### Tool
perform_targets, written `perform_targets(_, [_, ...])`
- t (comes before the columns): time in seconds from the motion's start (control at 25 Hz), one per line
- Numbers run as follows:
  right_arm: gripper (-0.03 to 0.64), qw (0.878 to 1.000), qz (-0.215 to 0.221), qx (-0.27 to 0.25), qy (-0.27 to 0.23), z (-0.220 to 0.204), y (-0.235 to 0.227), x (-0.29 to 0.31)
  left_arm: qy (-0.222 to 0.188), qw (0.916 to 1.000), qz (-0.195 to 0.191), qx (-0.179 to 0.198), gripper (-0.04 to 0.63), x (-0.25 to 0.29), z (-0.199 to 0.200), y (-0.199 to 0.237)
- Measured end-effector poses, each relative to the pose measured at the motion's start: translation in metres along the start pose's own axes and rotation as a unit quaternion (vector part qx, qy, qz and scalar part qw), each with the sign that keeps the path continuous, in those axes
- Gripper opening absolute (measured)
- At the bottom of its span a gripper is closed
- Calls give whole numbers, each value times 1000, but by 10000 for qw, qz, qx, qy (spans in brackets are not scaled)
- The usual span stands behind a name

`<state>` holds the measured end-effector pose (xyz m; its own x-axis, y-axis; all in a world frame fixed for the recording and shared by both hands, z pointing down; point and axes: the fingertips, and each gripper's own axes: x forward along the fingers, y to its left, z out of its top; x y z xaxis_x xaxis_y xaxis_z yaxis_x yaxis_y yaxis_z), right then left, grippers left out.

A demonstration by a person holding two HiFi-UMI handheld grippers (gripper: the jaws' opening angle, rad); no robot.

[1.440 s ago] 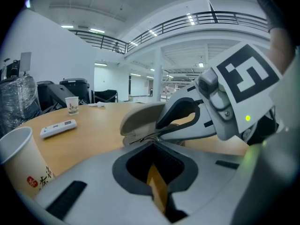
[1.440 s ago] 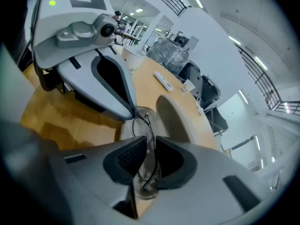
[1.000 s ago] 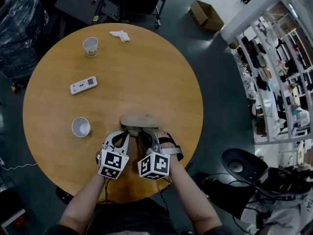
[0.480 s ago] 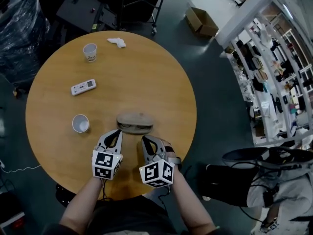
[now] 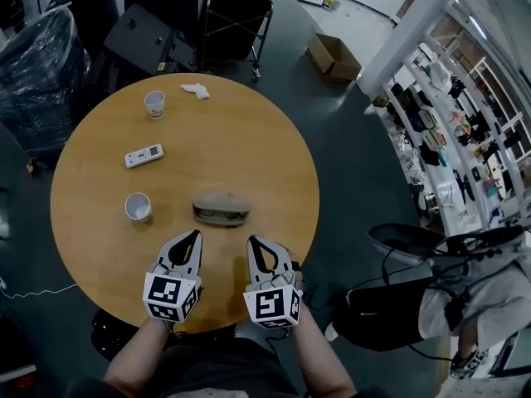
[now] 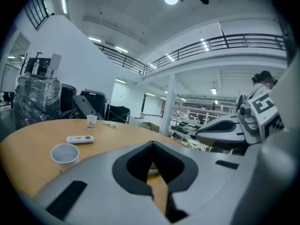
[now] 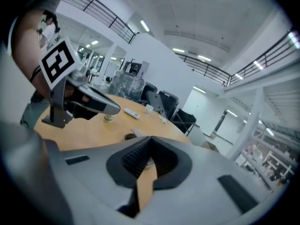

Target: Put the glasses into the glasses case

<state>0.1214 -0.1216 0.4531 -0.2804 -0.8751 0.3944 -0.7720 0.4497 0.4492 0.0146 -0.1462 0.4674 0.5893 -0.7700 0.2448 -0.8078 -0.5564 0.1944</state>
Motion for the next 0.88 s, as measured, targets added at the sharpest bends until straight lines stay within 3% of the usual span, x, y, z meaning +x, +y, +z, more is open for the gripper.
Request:
perform_targets(0.16, [-12, 9890, -113, 1144, -934, 26, -17, -36, -384, 9991, -150, -51, 6, -22, 31, -28])
perform_targets(0.28, [-12, 9755, -340, 1736, -1311, 34, -32, -59, -517, 9980, -336, -114, 6, -36, 47, -50])
perform_targets(0.68, [-12, 9547, -611, 2496, -1499, 30, -49, -94, -666, 9967, -463, -75, 6, -60, 59, -84])
perform_targets(0.88, [-14, 9512, -819, 2680, -1295, 13, -52, -103, -668, 9967, -453, -60, 5, -68, 57, -87])
